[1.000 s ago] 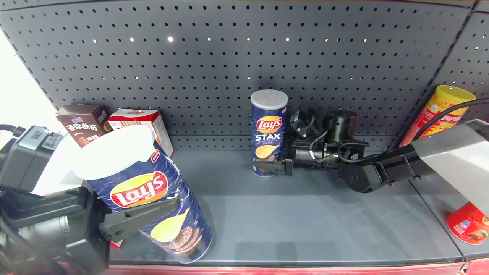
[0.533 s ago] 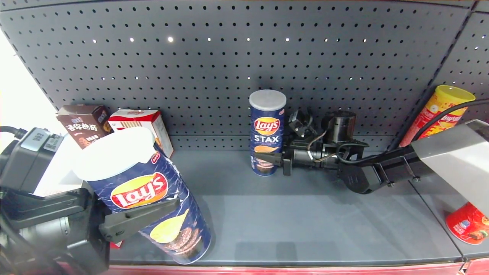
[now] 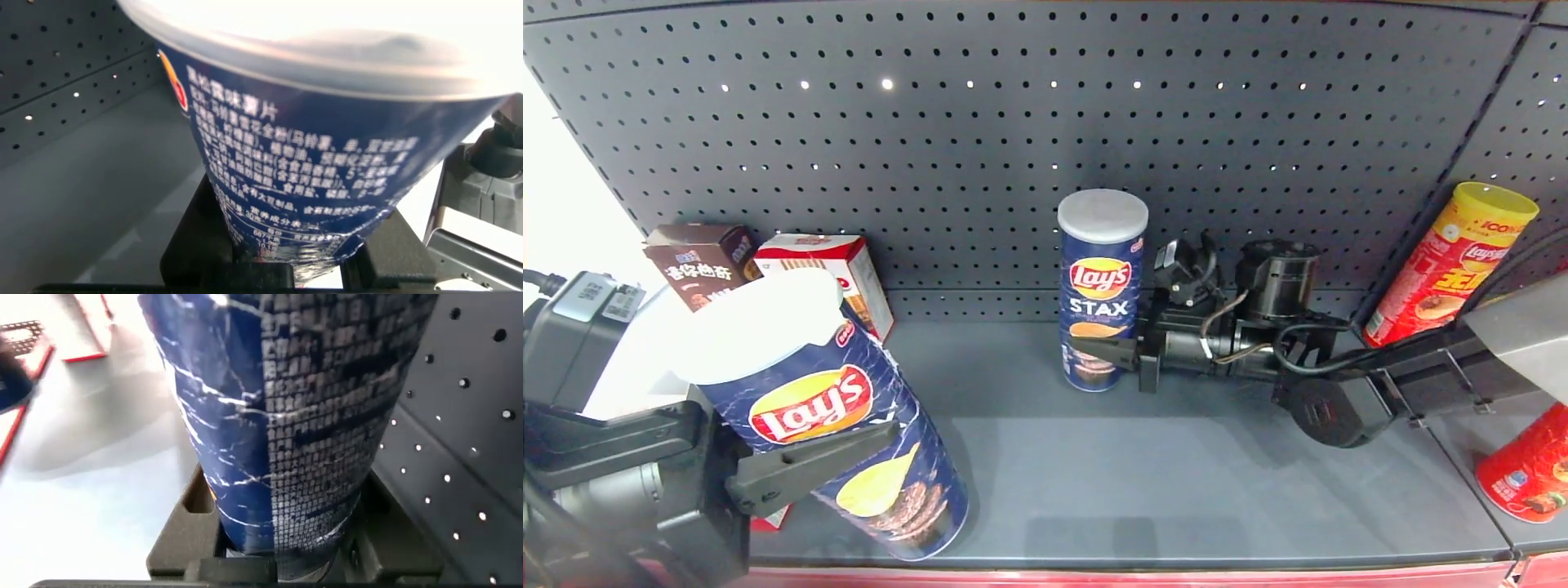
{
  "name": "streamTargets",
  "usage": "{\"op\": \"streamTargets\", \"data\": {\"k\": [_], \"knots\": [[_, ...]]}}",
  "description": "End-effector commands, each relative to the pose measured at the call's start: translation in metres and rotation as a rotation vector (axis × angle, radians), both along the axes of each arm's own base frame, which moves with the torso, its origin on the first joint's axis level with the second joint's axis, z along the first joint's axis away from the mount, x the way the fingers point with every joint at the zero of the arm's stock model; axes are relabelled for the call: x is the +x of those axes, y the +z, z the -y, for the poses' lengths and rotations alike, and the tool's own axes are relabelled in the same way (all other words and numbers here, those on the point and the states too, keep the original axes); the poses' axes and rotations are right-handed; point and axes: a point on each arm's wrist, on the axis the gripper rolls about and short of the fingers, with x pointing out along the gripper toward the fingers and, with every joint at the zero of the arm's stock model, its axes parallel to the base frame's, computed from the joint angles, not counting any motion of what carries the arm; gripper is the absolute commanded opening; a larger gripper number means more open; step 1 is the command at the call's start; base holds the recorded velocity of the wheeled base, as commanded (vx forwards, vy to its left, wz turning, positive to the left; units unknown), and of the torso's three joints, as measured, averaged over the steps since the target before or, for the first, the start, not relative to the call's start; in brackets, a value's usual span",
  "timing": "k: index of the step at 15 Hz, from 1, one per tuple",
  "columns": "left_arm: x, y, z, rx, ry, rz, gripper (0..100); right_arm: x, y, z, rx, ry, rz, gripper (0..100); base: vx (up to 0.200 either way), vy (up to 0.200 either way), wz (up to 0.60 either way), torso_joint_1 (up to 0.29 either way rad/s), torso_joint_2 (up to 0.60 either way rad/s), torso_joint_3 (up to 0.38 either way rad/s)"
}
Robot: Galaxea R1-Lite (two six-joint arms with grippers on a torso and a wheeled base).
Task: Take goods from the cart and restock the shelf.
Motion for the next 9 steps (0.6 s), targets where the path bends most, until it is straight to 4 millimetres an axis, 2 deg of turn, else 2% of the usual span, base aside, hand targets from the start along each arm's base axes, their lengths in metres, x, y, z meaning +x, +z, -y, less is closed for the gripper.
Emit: {"op": "streamTargets", "data": {"k": [1, 5, 9], "knots": [[-0.002, 0.001, -0.002, -0.003, 0.006, 0.009, 0, -0.039, 0.012, 0.011, 0.022, 0.004, 0.03, 0, 0.0, 0.0, 0.0, 0.0, 0.0, 0.0], [-0.002, 0.002, -0.001, -0.003, 0.006, 0.011, 0, -0.09, 0.009, 0.02, 0.018, 0.06, -0.001, 0, 0.0, 0.0, 0.0, 0.0, 0.0, 0.0], [-0.002, 0.002, -0.001, -0.003, 0.006, 0.009, 0, -0.115, 0.002, 0.021, -0.004, 0.072, -0.033, 0, 0.0, 0.0, 0.0, 0.0, 0.0, 0.0]]}}
